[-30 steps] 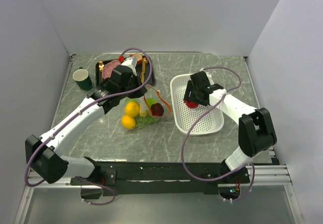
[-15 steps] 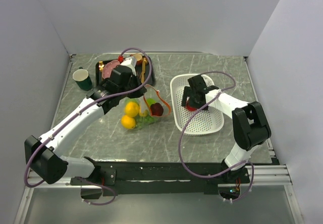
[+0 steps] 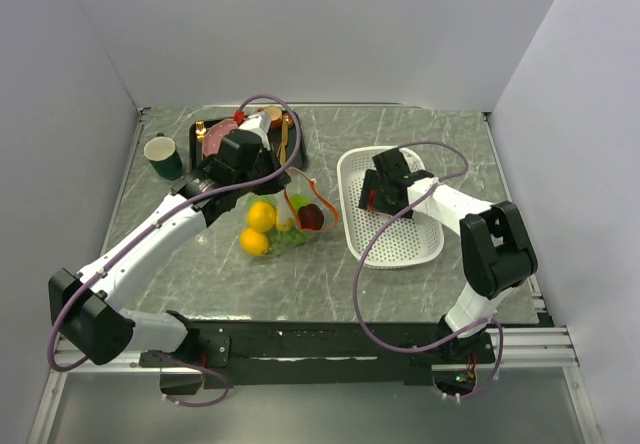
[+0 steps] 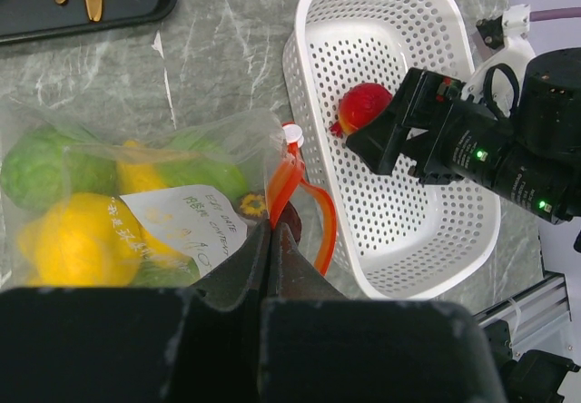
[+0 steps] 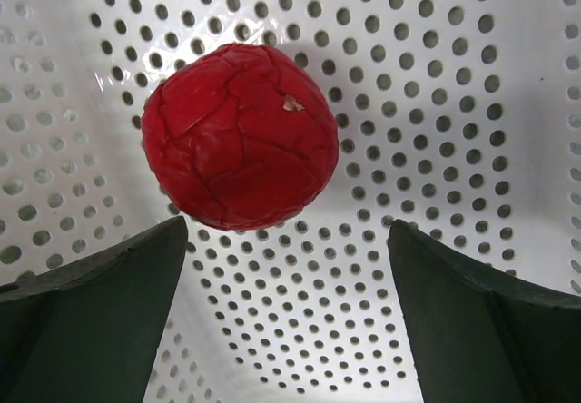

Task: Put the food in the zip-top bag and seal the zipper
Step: Pick up the fake fruit from the bin.

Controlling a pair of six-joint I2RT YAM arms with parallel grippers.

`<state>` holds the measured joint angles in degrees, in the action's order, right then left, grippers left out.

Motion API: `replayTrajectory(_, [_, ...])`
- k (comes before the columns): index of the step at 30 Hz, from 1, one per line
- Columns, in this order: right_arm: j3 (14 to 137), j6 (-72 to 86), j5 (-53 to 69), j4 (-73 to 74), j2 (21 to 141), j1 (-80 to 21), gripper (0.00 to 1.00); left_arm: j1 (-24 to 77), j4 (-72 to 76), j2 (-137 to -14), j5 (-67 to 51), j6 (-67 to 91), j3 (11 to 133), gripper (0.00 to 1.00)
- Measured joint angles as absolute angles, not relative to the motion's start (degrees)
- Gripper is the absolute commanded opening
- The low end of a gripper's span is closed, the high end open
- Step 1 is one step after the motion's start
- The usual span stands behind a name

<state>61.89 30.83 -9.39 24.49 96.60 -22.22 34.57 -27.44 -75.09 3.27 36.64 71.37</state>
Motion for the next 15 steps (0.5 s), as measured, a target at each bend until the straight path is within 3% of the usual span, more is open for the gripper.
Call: replayTrajectory(15, [58.4, 39.4, 3.1, 13.2, 95.8, -16.6, 0.97, 34.6, -27.5, -75.1, 3.3, 36.6, 71.4, 0.01])
